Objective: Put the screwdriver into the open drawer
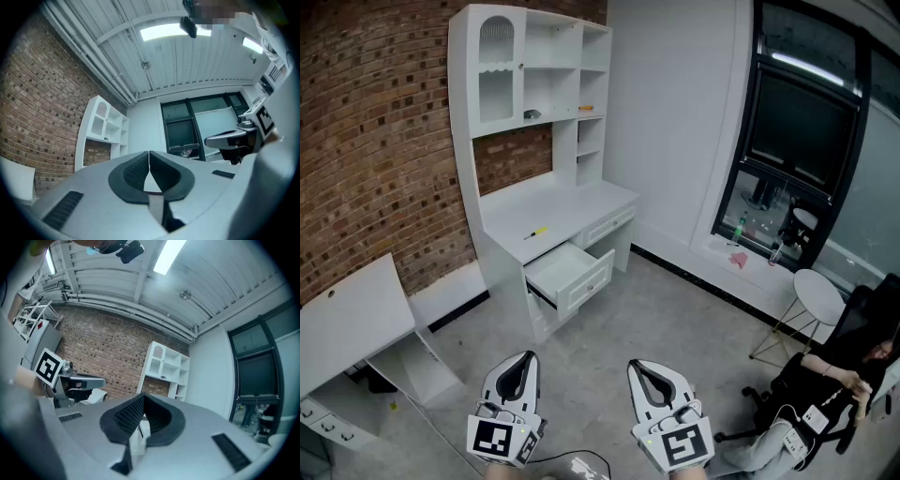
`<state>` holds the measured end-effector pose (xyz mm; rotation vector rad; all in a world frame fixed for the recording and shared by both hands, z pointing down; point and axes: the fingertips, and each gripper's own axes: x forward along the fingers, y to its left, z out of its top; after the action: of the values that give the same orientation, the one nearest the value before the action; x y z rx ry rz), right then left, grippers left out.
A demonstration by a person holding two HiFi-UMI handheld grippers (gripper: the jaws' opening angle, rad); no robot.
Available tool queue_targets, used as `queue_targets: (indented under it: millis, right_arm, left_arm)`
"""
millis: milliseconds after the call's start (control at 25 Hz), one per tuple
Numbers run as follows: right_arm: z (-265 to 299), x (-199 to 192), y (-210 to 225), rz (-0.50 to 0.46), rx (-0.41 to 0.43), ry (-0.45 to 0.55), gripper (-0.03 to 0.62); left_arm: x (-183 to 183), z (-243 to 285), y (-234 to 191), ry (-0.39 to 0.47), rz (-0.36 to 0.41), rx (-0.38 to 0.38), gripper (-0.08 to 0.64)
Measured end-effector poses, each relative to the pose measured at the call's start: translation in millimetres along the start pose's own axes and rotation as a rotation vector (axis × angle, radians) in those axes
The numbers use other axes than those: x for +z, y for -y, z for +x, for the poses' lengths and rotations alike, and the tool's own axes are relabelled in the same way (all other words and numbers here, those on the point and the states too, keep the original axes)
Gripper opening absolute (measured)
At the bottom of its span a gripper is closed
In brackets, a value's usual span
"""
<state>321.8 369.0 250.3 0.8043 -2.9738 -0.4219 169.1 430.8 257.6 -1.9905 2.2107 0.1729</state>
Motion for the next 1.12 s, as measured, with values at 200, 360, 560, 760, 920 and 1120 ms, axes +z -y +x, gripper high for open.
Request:
queue_targets:
  millis: [200,360,560,760,920,1120]
  right_arm:
    - [-6,-14,34,0.031,-0.022,0.01,0.01]
    - [9,-28,44,0.037,-0.011,-0.005,0.009]
    - [50,-49,56,0.031,-0.009,-0.025,0.011]
    - [122,-69,74,-0.019,-0.025,-0.068,0.011]
    - [198,-80,90,-0.037,-0.021,-0.098,0.011]
    - [289,-89,102,0.003,-0.045,-0.103,0.012]
  left_arm:
    - [-6,12,24,-0.015,0.05,0.001,0.014]
    - [-14,24,17,-0.038,0.066,0.017,0.014]
    - [-39,58,-12,-0.069,0.053,0.026,0.014]
    - [-65,118,-61,-0.069,0.0,0.017,0.014]
    - [-82,182,-110,-0.092,0.0,-0.005,0.014]
    - [-96,245,-173,-0.098,0.013,-0.036,0.014]
